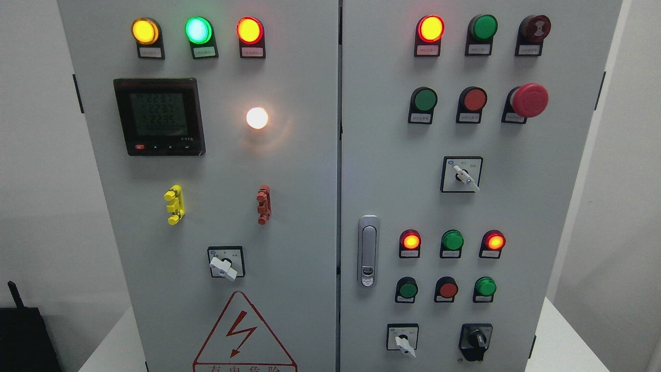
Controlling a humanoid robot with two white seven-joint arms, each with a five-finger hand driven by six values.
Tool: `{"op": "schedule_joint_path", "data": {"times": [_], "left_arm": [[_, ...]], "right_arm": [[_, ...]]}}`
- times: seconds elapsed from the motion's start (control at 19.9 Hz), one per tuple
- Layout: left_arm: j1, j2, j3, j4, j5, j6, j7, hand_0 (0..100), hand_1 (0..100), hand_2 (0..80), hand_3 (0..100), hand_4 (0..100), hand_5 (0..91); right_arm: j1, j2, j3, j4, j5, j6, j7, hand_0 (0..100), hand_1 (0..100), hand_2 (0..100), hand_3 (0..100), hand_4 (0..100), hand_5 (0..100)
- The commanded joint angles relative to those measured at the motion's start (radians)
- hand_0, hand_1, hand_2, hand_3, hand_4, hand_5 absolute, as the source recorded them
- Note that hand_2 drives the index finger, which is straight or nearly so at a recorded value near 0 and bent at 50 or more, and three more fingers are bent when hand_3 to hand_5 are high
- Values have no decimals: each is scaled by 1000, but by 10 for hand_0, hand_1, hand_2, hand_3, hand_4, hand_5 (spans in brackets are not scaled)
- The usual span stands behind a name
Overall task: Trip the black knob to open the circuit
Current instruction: 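Raise the right hand up to the black rotary knob at the bottom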
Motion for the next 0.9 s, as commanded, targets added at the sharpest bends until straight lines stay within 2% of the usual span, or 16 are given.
{"op": "schedule_joint_path", "data": {"times": [0.0,0.25,0.85], "left_arm": [[0,0,0,0,-23,1,-1,120,389,0,0,0,0],[0,0,0,0,-23,1,-1,120,389,0,0,0,0],[0,0,0,0,-23,-1,-1,120,389,0,0,0,0]], "right_arm": [[-28,-4,-5,0,13,15,1,0,0,0,1000,1000,1000],[-34,-16,-5,5,-18,22,1,0,0,0,1000,1000,1000],[-46,-14,-5,-3,-17,25,1,0,0,0,1000,1000,1000]]}}
